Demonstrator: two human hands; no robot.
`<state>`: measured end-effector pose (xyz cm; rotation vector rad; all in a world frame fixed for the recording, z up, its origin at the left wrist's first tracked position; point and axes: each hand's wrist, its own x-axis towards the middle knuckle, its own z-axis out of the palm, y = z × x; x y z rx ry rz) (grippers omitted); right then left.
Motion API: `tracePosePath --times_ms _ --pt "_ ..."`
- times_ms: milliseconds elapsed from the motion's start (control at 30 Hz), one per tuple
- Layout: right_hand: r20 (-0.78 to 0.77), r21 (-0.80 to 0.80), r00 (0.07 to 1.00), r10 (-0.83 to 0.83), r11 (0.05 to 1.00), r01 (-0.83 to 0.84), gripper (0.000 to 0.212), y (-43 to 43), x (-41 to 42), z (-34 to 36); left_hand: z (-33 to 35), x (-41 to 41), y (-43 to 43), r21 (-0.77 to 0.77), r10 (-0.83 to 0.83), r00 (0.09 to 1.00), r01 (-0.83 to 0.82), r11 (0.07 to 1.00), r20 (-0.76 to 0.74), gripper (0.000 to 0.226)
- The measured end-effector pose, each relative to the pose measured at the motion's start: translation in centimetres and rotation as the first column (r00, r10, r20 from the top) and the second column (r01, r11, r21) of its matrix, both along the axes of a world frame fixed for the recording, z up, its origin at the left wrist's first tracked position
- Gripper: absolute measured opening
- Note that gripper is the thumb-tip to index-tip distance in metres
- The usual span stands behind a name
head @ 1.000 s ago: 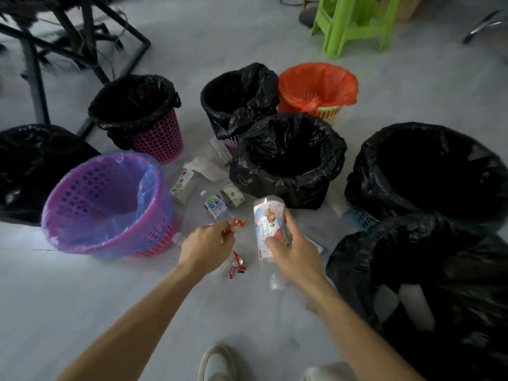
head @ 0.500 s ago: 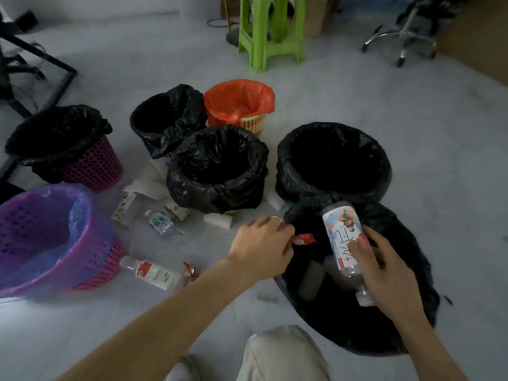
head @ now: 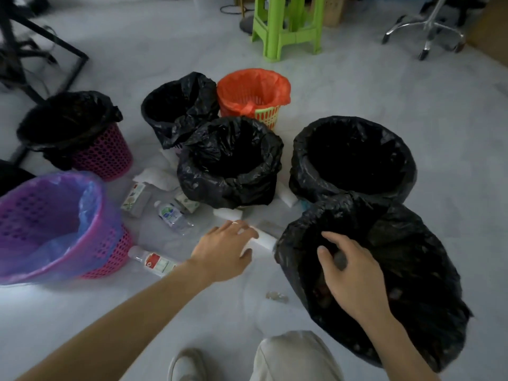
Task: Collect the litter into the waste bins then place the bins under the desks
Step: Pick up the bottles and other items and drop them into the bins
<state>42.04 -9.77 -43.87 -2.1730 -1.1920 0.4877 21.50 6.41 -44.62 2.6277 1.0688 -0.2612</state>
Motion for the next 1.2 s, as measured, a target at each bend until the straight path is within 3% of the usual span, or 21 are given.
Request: tracePosePath --times_ms 67,200,367,500,600,700,800,867,1000,1200 --pt "0.010 0.038 0.996 0.089 0.995 -0.090 0.032 2.7 -2.3 0.0 -1.3 -3.5 1.7 -0.081 0.174 0.984 -0.177 0.981 -0.048 0.040" --pt "0.047 0.083 0.964 0.261 0.961 -0.264 0.034 8.7 -8.0 -1.9 -5.8 -11.3 4.0 -0.202 0.487 0.867 -0.499 0.843 -0.110 0.040" --pt "-0.030 -0.254 0.844 0.535 0.813 -0.524 0.038 16.1 -14.4 -8.9 -12.2 -17.8 4.3 -0.265 0.705 0.700 -0.704 0.658 -0.109 0.050" --pt "-0.098 -0.504 0.761 0.641 0.628 -0.593 0.041 19.4 -18.1 -15.7 -15.9 -19.4 4.5 -0.249 0.745 0.657 -0.745 0.619 -0.112 0.070" --pt "-0.096 -0.596 0.707 0.701 0.528 -0.605 0.045 20.4 -20.0 -19.8 -18.1 -19.8 5.3 -0.201 0.723 0.677 -0.734 0.649 -0.136 0.086" --pt "-0.104 -0.640 0.660 0.744 0.458 -0.617 0.068 20.4 -21.8 -22.7 -19.8 -19.8 6.6 -0.100 0.602 0.768 -0.632 0.769 -0.218 0.101" --pt "-0.036 -0.663 0.619 0.785 0.445 -0.602 0.077 20.1 -22.6 -24.8 -21.2 -19.8 7.3 -0.047 0.491 0.808 -0.532 0.845 -0.326 0.102" --pt "0.016 -0.647 0.628 0.778 0.487 -0.587 0.070 19.8 -22.9 -26.1 -21.9 -19.8 7.0 -0.040 0.461 0.800 -0.514 0.857 -0.385 0.097" --pt "0.022 -0.579 0.700 0.714 0.580 -0.574 0.032 18.3 -22.8 -27.2 -22.4 -20.4 4.8 -0.018 0.459 0.788 -0.510 0.860 -0.411 0.089" --pt "0.025 -0.666 0.732 0.681 0.557 -0.496 0.035 16.9 -21.4 -25.8 -21.5 -20.8 1.8 -0.011 0.477 0.784 -0.525 0.851 -0.397 0.085"
